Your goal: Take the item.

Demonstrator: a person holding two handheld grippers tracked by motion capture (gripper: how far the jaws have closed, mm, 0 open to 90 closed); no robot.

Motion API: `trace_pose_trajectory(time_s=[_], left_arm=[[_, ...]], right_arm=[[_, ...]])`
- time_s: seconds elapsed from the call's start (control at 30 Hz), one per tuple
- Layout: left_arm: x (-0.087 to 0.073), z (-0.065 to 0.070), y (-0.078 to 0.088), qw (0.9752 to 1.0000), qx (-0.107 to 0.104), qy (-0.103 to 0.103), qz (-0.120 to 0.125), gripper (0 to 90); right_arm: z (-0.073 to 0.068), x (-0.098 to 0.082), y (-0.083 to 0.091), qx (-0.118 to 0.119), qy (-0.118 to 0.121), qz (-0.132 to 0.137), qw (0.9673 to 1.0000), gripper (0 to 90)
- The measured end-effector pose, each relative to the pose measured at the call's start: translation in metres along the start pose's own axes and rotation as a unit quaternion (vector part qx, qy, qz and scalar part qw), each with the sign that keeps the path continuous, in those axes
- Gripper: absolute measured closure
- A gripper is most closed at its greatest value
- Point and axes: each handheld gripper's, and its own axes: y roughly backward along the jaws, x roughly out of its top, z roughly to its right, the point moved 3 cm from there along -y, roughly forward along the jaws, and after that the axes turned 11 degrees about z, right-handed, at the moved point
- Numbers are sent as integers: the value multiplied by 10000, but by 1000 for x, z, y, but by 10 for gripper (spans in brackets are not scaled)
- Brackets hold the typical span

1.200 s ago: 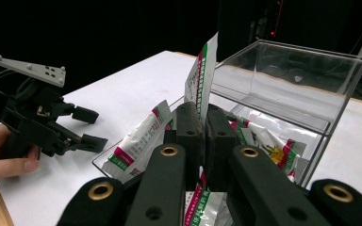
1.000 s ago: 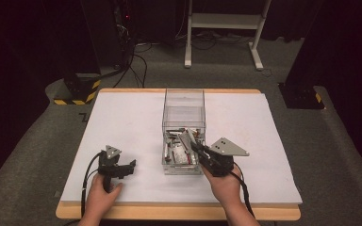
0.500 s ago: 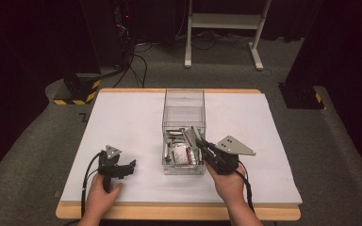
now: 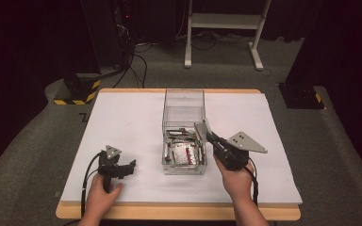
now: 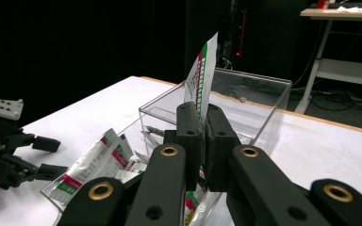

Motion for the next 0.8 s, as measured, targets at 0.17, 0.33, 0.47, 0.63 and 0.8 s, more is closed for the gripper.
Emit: trace_pose_trajectory(time_s=[0.17,0.33,0.47,0.63,0.8], left_arm=[[0,0,0,10000,-2,-3,0,145],[0,0,0,10000,0,0,1,145],[0,0,0,10000,-2,-4,1,145],[0,0,0,10000,0,3,0,145],[0,0,0,10000,-1,-5,0,145]], right_arm=[[9,1,2,-137,-6,31,9999,874],[20,1,4,-278,-49,50,9996,874],[27,1,6,-410,-38,44,9991,874],[38,0,7,-582,-23,54,9983,874],[49,-4,6,-740,-44,12,9972,874]])
